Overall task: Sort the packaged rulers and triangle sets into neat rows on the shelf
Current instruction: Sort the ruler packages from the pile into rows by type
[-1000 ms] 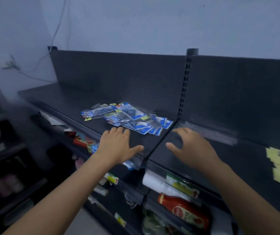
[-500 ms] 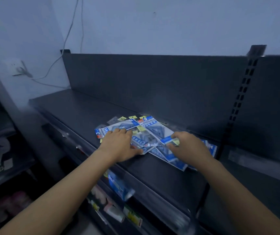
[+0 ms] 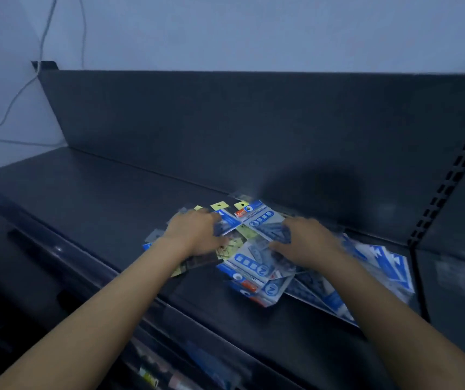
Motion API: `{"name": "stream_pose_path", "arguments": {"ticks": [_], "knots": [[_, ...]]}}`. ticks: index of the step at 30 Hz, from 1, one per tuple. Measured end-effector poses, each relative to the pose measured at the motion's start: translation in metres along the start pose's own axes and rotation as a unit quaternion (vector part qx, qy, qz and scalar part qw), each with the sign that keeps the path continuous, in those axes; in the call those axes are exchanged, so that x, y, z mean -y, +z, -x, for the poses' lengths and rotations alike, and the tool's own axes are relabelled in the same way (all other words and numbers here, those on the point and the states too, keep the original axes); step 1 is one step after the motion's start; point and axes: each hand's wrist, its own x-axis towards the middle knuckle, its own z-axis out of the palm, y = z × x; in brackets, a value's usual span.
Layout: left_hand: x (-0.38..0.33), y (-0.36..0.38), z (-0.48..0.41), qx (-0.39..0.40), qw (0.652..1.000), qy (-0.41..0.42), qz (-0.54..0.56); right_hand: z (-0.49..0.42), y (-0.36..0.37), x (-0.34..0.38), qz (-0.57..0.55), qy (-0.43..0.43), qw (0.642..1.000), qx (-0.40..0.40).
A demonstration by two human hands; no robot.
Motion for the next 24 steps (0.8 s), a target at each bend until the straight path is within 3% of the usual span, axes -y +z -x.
{"name": "stream_pose_path", "arguments": {"ticks": [7, 10, 14, 19, 24], "knots": [[0.051, 0.007, -0.059, -0.002, 0.998, 0.069, -0.011, -0.015, -0.003, 0.012, 0.026, 0.149, 0.988, -0.003], [0.053, 0.007, -0.077, -0.016, 0.980, 0.192, 0.051, -0.021, -0.010, 0.018, 0.012, 0.198, 0.979, 0.037], [0.036, 0.002, -0.097, 0.076, 0.938, 0.320, 0.110, -0.016, -0.018, 0.010, -0.021, 0.249, 0.965, 0.078], [0.019, -0.005, -0.119, 0.170, 0.912, 0.341, 0.152, 0.008, -0.029, -0.008, -0.006, 0.282, 0.952, 0.118], [0.005, -0.017, -0.126, 0.170, 0.897, 0.368, 0.174, 0.020, -0.032, -0.019, -0.036, 0.269, 0.962, 0.036]]}}
